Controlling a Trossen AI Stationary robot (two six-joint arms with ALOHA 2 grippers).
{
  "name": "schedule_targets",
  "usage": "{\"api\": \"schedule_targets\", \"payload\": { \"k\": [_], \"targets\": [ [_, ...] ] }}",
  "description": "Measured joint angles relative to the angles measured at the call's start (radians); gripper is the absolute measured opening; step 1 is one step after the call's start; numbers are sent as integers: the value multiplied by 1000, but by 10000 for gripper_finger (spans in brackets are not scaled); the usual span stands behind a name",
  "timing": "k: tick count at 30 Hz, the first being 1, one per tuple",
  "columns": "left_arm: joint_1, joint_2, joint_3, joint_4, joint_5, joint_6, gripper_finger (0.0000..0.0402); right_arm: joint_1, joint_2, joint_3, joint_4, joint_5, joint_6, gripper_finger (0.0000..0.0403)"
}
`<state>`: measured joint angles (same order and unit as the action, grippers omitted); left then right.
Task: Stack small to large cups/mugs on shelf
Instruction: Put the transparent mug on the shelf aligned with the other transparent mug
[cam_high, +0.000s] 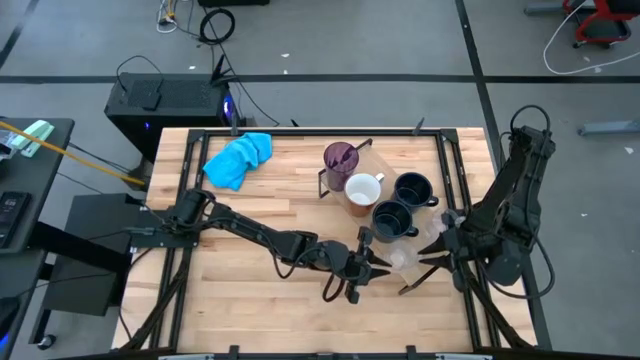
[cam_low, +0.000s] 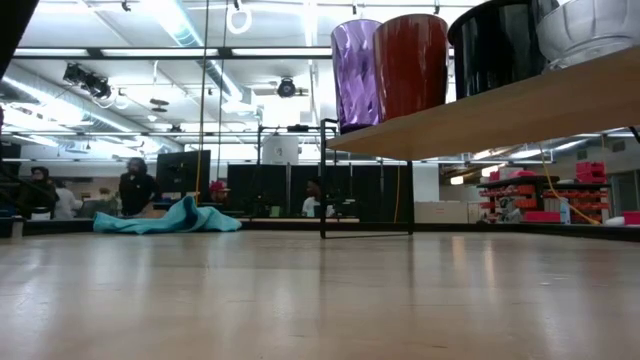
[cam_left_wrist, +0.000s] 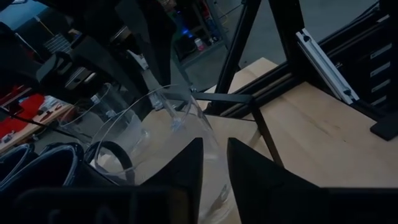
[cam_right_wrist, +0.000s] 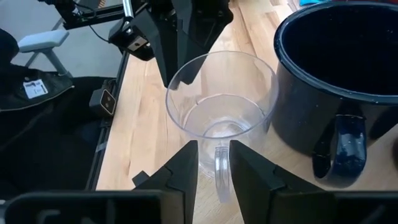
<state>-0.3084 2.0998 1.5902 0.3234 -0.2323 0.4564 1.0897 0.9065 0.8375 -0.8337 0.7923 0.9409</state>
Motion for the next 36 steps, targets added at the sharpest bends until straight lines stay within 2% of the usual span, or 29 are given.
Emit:
{"api": "schedule_targets", "payload": {
  "k": [8,20,30,33,36],
  "targets": [
    [6,0,0,2,17,0,82,0,-39,4,-1,0,6,100],
    [22,0,0,19,23,3,74,0,-53,122,-11,2,-32,100],
    [29,0,0,32,56,2,70,-9,-51,271,-337,-20,250,87],
    [32,0,0,35,61,1,65,-9,-51,287,-348,-29,254,85],
    [34,15,0,73,61,1,63,-8,-51,301,-349,-55,181,85]
  ]
}}
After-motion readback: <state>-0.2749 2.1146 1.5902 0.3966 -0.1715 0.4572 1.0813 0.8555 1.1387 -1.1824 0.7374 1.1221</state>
